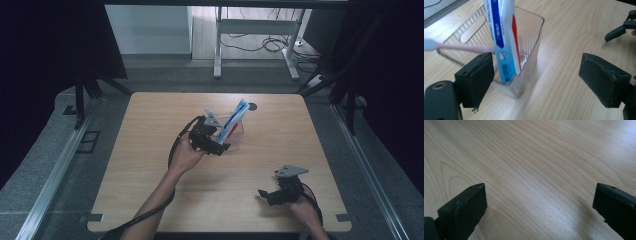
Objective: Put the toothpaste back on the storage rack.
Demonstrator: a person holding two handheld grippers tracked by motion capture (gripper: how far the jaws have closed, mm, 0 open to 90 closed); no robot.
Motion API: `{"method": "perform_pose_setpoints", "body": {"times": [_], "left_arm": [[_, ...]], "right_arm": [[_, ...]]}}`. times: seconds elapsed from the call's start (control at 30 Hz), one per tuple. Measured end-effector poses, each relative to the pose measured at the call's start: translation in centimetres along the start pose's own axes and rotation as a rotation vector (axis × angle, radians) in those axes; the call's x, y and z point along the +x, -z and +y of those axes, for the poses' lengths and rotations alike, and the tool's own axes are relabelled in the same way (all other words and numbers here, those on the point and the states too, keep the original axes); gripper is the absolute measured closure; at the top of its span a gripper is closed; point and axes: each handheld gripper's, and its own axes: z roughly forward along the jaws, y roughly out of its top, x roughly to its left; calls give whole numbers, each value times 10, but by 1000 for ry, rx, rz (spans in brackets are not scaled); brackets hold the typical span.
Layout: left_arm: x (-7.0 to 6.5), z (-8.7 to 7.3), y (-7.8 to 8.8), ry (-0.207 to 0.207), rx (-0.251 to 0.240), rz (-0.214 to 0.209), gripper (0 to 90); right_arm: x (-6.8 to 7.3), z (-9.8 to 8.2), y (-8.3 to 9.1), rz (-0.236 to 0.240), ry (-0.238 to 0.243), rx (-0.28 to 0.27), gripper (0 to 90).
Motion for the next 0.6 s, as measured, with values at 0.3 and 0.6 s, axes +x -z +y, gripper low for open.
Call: {"method": "perform_pose_setpoints", "body": {"times": [0.3, 0.6], "left_arm": [[-1, -20, 13, 17, -5, 8, 133], [-6, -40, 26, 21, 7, 17, 133]], "right_arm": [[1, 0, -1, -1, 0, 4, 0], [2, 0, -1, 0, 1, 7, 0]]}}
